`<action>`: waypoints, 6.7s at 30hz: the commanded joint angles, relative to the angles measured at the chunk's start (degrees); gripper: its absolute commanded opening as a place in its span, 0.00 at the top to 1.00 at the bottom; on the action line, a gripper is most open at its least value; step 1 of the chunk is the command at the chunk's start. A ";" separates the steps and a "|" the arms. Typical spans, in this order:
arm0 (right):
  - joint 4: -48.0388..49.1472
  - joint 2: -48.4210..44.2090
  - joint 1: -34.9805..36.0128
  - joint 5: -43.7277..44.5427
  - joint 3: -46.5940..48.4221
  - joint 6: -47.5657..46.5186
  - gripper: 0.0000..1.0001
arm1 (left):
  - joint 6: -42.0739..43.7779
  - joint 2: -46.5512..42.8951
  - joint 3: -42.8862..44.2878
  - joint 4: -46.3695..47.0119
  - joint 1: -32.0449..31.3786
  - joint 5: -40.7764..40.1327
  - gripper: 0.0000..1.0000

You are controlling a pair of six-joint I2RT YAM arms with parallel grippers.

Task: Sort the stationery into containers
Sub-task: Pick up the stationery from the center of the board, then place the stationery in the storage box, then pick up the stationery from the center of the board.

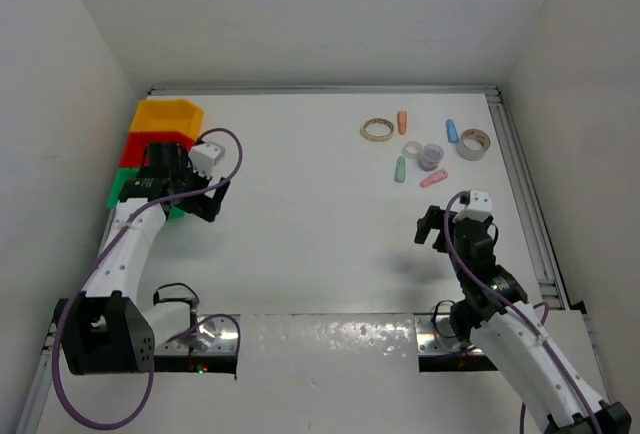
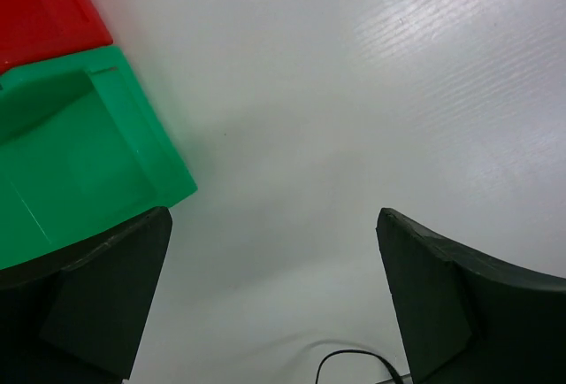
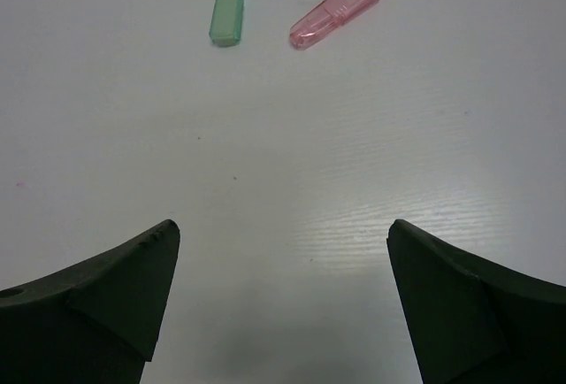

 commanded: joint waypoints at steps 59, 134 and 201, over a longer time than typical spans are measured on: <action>32.00 68.20 24.23 -12.15 41.25 -22.74 1.00 | -13.52 20.59 32.30 -4.15 -15.88 22.39 0.08; 28.85 62.85 19.15 -12.51 36.77 -4.63 0.01 | -48.68 65.23 61.91 30.83 24.90 23.10 1.00; -1.49 74.38 -15.84 6.45 40.74 14.19 1.00 | -36.04 40.19 54.53 11.24 22.10 18.26 0.25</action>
